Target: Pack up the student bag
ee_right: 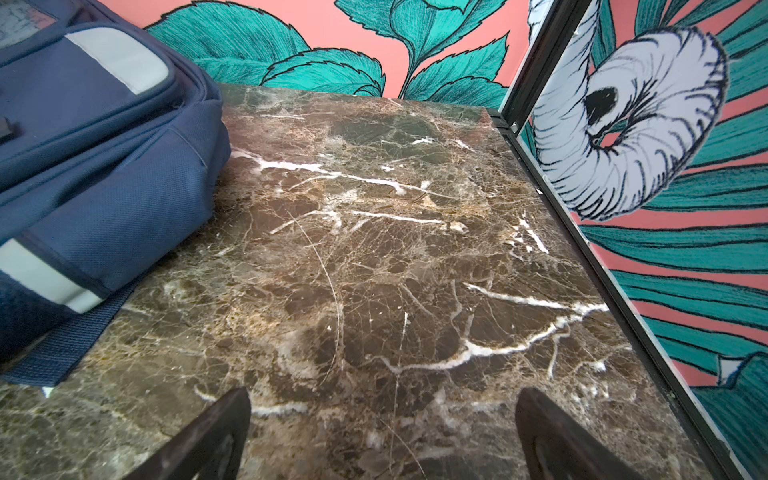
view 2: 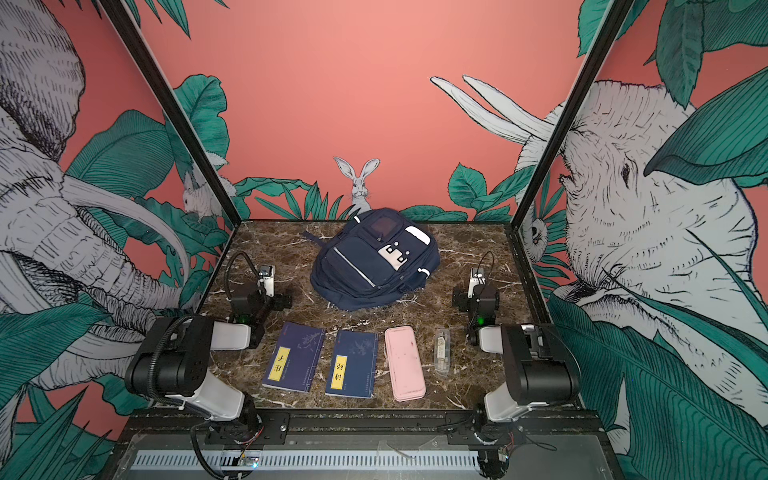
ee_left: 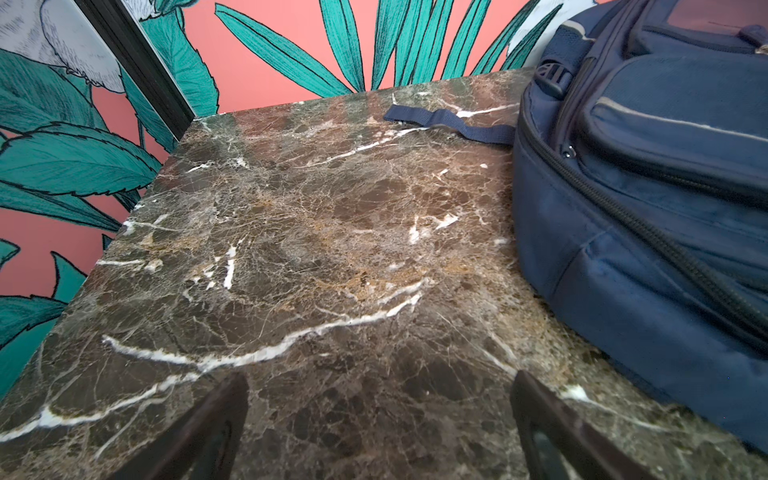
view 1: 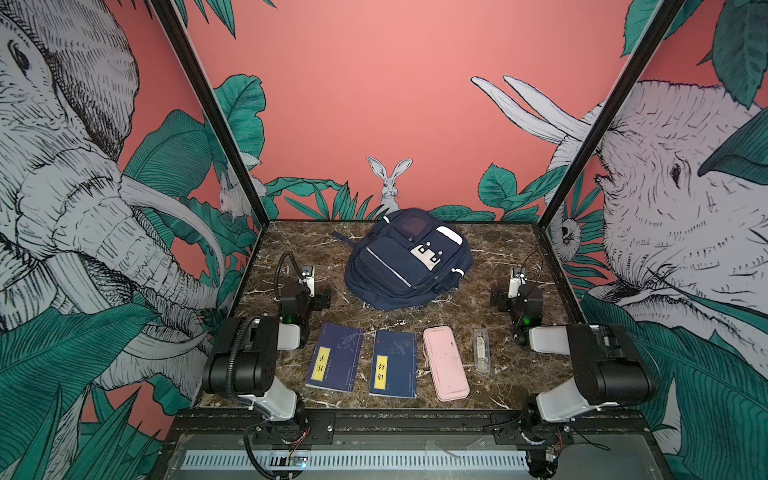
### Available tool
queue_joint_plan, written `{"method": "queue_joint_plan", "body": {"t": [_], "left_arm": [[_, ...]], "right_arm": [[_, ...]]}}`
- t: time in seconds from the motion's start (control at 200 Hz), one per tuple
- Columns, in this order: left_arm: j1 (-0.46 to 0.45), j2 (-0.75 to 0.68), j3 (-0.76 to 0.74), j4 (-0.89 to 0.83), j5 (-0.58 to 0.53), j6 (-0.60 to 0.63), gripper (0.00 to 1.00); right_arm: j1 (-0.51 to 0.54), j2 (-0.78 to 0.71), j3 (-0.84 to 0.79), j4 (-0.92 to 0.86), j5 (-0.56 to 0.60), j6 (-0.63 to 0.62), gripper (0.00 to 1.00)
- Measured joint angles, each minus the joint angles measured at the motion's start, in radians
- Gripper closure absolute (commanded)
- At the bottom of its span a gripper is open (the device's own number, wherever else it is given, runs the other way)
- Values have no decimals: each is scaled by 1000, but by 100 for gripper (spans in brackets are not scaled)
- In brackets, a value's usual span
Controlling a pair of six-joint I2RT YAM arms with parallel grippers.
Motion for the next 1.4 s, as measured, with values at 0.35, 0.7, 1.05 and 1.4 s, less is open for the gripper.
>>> {"method": "queue_joint_plan", "body": {"t": [0.35,0.7,1.05,1.4], "left_arm": [[0,0,0,2,-11,0,1],[-156,-195,-68,-10,-302,20,1],[-290,-467,181,-453,-536,-186,1],[-414,-329,499,-936,-363,-596,8]], "right_arm": [[0,0,0,0,0,0,2],[1,-2,0,-2,29,5,2],[82,-147,216,-404,391,138,2],[112,-140,517,-954,339,462,2]]}}
